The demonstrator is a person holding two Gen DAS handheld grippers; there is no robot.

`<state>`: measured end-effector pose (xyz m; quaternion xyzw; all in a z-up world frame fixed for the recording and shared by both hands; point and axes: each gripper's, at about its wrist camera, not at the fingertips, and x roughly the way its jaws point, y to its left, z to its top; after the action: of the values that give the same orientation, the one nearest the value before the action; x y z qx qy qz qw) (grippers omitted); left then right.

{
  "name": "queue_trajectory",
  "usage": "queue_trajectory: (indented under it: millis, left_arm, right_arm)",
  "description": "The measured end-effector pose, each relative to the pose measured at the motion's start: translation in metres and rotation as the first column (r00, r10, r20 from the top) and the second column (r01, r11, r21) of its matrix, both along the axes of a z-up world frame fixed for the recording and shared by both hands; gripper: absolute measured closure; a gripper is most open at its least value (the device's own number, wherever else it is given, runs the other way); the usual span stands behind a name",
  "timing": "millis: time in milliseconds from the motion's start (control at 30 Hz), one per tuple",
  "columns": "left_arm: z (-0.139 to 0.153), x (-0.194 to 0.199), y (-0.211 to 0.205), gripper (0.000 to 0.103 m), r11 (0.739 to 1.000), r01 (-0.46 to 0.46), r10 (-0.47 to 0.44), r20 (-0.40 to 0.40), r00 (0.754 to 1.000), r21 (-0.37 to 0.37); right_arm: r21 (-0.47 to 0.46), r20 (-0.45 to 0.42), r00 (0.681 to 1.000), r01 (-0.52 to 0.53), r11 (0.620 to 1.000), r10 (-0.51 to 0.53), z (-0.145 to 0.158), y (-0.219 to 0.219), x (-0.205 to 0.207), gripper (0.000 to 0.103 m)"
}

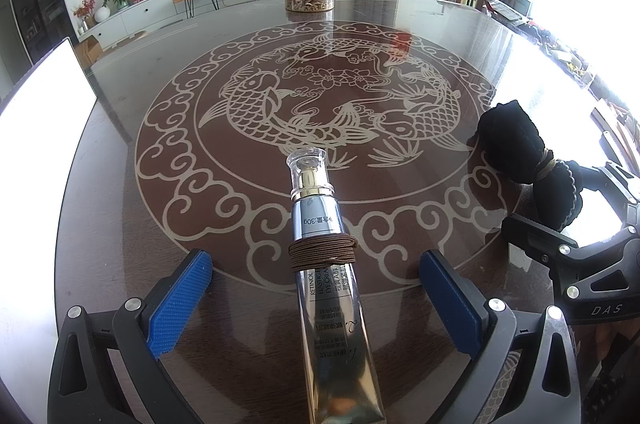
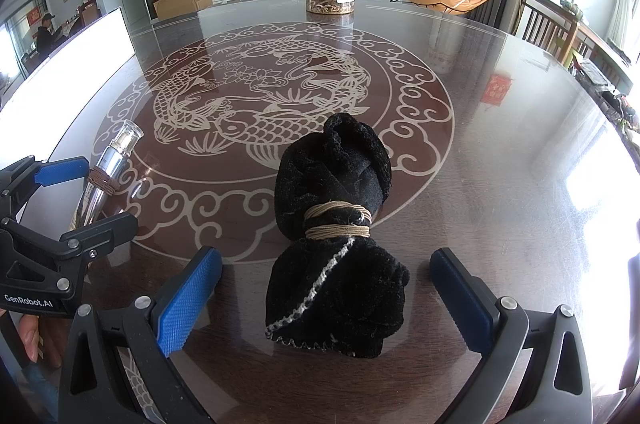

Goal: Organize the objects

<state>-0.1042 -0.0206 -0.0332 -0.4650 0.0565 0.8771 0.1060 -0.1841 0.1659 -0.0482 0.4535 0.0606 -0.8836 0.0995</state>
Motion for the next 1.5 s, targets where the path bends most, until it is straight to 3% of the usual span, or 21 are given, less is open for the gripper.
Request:
queue_trajectory:
  millis: [567,667,833,867,967,1000,1033,1067,1100,1167,1233,1267,1333,1433,1467,1500]
  left_arm:
    - [-0.001,-0.001,0.0,0.0,1.0,-0.002,0.002,0.001,1.0,0.0]
    - [0.001,-0.004,-0.002,0.0,1.0,0.019,-0.019,0.031,0.999,0.012]
    - [0.011,-0.011,-0.028,0.0,0.984,-0.037,0.015,0.124,0.992,0.172]
    - [0.011,-0.013,-0.027,0.0,0.987,-0.035,0.014,0.134,0.991,0.158]
    - [0.006,-0.017,-0.006,0.0,1.0,0.018,-0.019,0.13,0.991,0.008]
    - [0.006,-0.016,0.003,0.012,0.998,0.051,-0.047,0.093,0.995,-0.041]
    - [0.009,-0.013,0.007,0.042,0.997,0.079,-0.077,0.058,0.995,-0.027]
    - [0.013,-0.01,0.012,0.056,0.994,0.102,-0.102,0.026,0.994,-0.026]
    - [0.017,-0.008,0.017,0.076,0.992,0.117,-0.117,0.011,0.993,-0.042]
    - [0.02,-0.003,0.019,0.076,0.992,0.113,-0.114,-0.012,0.993,-0.053]
    - [0.021,0.007,0.012,0.076,0.995,0.099,-0.099,-0.032,0.995,-0.001]
    - [0.022,0.014,0.007,0.076,0.995,0.09,-0.089,-0.044,0.995,0.031]
    - [0.023,0.027,0.0,0.076,0.993,0.089,-0.084,-0.063,0.994,0.077]
    - [0.038,0.043,-0.009,0.076,0.989,0.096,-0.081,-0.121,0.989,0.116]
    - [0.042,0.047,-0.013,0.076,0.987,0.092,-0.075,-0.132,0.988,0.128]
    - [0.049,0.053,-0.02,0.076,0.985,0.083,-0.061,-0.147,0.987,0.151]
  right_arm:
    - [0.0,0.0,1.0,0.0,1.0,0.0,0.0,0.0,0.0,0.0]
    - [0.0,0.0,1.0,0.0,1.0,0.0,0.0,0.0,0.001,0.0]
    - [0.0,0.0,1.0,0.001,1.0,-0.001,0.0,0.0,0.0,0.0]
    - [0.0,0.0,1.0,0.001,1.0,-0.001,0.0,0.0,0.001,0.0]
    - [0.0,0.0,1.0,0.001,1.0,-0.001,0.0,0.0,0.001,0.0]
    - [-0.001,-0.001,1.0,0.004,1.0,-0.004,0.0,0.0,0.0,0.0]
    - [-0.004,0.0,1.0,0.003,1.0,-0.003,0.0,0.001,0.001,0.0]
    - [-0.011,0.004,1.0,-0.001,1.0,0.001,0.0,0.002,0.0,0.0]
    - [-0.023,0.031,0.999,-0.014,1.0,0.014,0.0,0.003,-0.003,0.0]
    - [-0.11,0.127,0.992,0.003,0.994,0.011,0.007,0.017,-0.013,0.0]
    - [-0.243,0.201,0.979,0.076,0.967,-0.027,0.021,0.039,-0.021,0.0]
    - [-0.258,0.214,0.976,0.102,0.961,-0.046,0.03,0.045,-0.024,0.0]
    - [-0.2,0.226,0.973,0.087,0.976,-0.041,0.044,0.039,-0.032,0.0]
    - [-0.065,0.249,0.968,0.008,0.998,0.008,0.04,0.006,-0.045,0.002]
    - [-0.031,0.251,0.968,-0.018,0.999,0.025,0.034,-0.005,-0.047,0.018]
    - [0.015,0.256,0.966,-0.044,0.999,0.038,0.026,-0.01,-0.047,0.061]
